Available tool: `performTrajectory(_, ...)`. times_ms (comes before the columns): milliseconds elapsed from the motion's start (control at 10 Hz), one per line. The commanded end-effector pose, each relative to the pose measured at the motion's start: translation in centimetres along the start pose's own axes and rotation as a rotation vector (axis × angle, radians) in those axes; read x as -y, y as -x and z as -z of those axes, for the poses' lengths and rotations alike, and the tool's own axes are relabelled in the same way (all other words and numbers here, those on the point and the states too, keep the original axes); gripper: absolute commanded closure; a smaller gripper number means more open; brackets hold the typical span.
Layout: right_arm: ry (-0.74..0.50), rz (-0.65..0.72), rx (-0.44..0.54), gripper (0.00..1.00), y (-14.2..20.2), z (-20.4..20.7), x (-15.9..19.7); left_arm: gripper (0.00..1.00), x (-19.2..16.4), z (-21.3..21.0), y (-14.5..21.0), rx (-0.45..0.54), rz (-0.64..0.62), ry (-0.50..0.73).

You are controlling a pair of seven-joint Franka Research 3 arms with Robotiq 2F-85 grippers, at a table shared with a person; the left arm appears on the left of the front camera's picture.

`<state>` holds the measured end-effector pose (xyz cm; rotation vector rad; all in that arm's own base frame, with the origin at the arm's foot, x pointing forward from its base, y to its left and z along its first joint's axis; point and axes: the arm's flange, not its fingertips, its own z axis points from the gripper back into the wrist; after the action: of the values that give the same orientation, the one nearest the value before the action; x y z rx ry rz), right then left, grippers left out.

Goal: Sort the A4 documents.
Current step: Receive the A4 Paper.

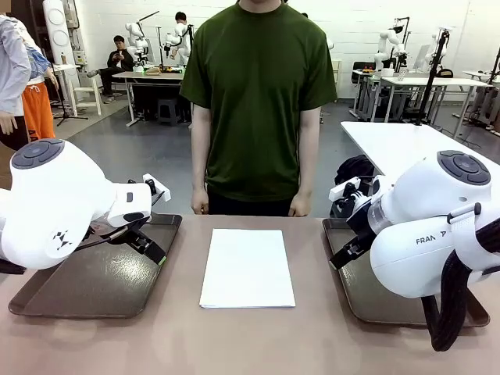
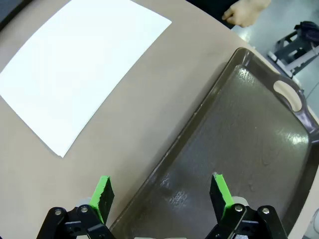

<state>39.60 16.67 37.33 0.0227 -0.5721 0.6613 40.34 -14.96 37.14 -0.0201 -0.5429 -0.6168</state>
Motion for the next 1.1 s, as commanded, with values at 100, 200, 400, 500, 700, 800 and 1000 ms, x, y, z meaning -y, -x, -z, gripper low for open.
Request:
performTrajectory(100, 0.000, 0.000, 0.000, 0.00, 0.0, 0.0, 0.0, 0.00, 0.0, 0.0, 0.0, 0.000, 0.000, 0.000)
performTrajectory(200, 0.000, 0.000, 0.000, 0.00, 0.0, 0.0, 0.0, 0.00, 0.0, 0.0, 0.0, 0.000, 0.000, 0.000)
performTrajectory(400, 0.000, 0.000, 0.000, 0.00, 0.0, 0.0, 0.0, 0.00, 0.0, 0.0, 0.0, 0.000, 0.000, 0.000)
performTrajectory(500, 0.000, 0.000, 0.000, 0.00, 0.0, 0.0, 0.0, 0.00, 0.0, 0.0, 0.0, 0.000, 0.000, 0.000)
performTrajectory(700, -0.042, -0.006, 0.056, 0.00, 0.4, -1.4, 1.4, 0.00, 0.0, 0.0, 0.0, 0.000, 0.000, 0.000)
performTrajectory(800, -0.079, 0.035, 0.082, 0.00, 1.5, -2.6, 4.0, 0.00, -1.3, -2.1, 1.0, 0.050, 0.023, 0.020)
performTrajectory(1000, -0.134, 0.063, 0.170, 0.00, 3.5, -5.3, 7.6, 0.00, -4.3, -5.9, 2.9, 0.142, 0.050, 0.119)
